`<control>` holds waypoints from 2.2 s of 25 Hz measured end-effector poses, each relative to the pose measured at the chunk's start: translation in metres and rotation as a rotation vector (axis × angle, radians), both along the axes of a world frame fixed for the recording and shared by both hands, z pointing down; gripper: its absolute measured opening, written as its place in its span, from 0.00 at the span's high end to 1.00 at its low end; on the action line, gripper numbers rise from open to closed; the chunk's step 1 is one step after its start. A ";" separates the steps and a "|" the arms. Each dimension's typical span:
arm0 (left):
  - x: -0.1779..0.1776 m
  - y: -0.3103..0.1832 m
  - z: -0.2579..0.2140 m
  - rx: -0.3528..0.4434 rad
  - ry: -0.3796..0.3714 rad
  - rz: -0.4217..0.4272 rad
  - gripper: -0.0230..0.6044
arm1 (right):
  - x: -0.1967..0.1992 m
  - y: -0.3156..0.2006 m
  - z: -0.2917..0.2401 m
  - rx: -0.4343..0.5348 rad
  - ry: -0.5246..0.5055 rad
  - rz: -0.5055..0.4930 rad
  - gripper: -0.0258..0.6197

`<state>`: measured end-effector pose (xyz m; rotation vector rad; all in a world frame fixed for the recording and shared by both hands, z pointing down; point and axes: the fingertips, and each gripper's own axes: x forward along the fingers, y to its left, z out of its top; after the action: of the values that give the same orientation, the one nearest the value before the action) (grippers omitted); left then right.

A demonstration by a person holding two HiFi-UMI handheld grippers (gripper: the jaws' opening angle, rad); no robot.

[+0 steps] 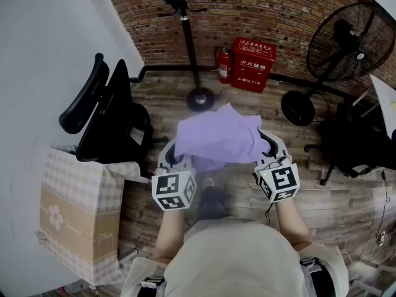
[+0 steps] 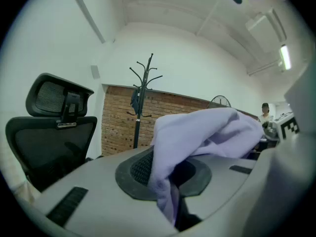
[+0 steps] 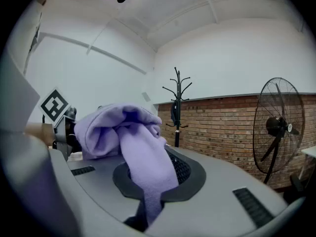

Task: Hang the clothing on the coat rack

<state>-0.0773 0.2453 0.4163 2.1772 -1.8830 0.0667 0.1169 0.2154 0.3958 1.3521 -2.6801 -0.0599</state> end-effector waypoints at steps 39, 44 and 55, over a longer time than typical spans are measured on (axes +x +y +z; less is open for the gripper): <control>-0.018 -0.011 -0.018 0.054 -0.049 0.034 0.90 | -0.021 -0.013 -0.017 0.042 -0.012 -0.043 0.94; -0.031 -0.046 -0.023 0.056 -0.052 0.043 0.90 | -0.034 -0.048 -0.022 0.045 -0.011 -0.037 0.94; -0.064 -0.122 -0.027 0.055 -0.056 0.063 0.90 | -0.066 -0.123 -0.026 0.048 -0.020 -0.018 0.94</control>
<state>-0.1410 0.1237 0.3895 2.2943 -1.8670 0.0893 0.0509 0.0921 0.3699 1.3488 -2.7241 -0.1142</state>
